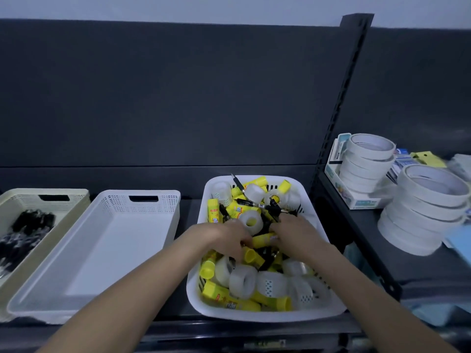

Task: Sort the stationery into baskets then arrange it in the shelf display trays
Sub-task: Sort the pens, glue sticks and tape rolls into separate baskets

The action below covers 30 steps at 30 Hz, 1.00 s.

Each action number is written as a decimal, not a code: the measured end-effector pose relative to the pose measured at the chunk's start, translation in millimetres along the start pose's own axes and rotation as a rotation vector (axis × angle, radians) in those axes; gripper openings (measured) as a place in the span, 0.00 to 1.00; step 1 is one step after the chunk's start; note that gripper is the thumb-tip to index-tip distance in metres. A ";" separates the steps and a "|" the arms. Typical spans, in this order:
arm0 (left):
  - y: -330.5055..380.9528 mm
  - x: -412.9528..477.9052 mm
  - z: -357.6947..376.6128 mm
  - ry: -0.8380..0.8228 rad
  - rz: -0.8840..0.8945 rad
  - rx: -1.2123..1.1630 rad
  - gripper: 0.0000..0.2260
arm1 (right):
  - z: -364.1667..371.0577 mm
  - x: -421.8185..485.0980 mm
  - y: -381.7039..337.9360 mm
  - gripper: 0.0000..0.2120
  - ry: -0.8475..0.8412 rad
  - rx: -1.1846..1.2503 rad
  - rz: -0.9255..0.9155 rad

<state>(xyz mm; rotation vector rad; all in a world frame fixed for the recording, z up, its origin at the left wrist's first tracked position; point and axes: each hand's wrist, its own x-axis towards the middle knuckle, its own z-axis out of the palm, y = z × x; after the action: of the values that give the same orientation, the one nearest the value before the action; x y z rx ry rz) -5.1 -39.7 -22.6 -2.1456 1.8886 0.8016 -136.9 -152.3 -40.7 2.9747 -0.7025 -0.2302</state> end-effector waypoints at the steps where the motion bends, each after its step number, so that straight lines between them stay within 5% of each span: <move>1: 1.4 3.0 1.0 0.028 -0.021 0.037 0.13 | -1.1 -2.1 2.6 0.11 0.004 0.039 0.011; 3: -0.2 4.2 0.9 0.205 -0.034 -0.010 0.11 | -4.1 -6.5 6.5 0.09 0.022 0.118 0.042; 7: -9.5 -9.0 -11.5 0.616 0.044 -0.774 0.07 | -8.4 -10.0 -5.0 0.10 -0.006 0.428 0.072; 9: -15.4 -11.7 -17.2 0.786 -0.062 -0.850 0.09 | -4.7 -6.3 -20.3 0.09 -0.047 0.417 0.028; 13: -29.0 -11.5 -11.6 0.781 -0.431 -0.439 0.15 | 2.6 5.3 -46.8 0.16 -0.126 0.215 -0.032; 20: -28.8 3.2 -5.9 0.726 -0.562 -0.149 0.16 | 1.4 4.4 -39.2 0.19 -0.229 0.261 -0.056; 30: -28.5 22.4 7.7 0.631 -0.577 0.009 0.19 | 8.3 1.3 -28.9 0.14 0.176 0.884 0.078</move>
<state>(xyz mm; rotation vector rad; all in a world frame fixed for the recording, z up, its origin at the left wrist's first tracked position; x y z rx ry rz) 21.3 -50.3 -46.4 -2.9429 1.2967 -0.0080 -124.4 -127.4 -52.2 3.6752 -1.1257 0.4729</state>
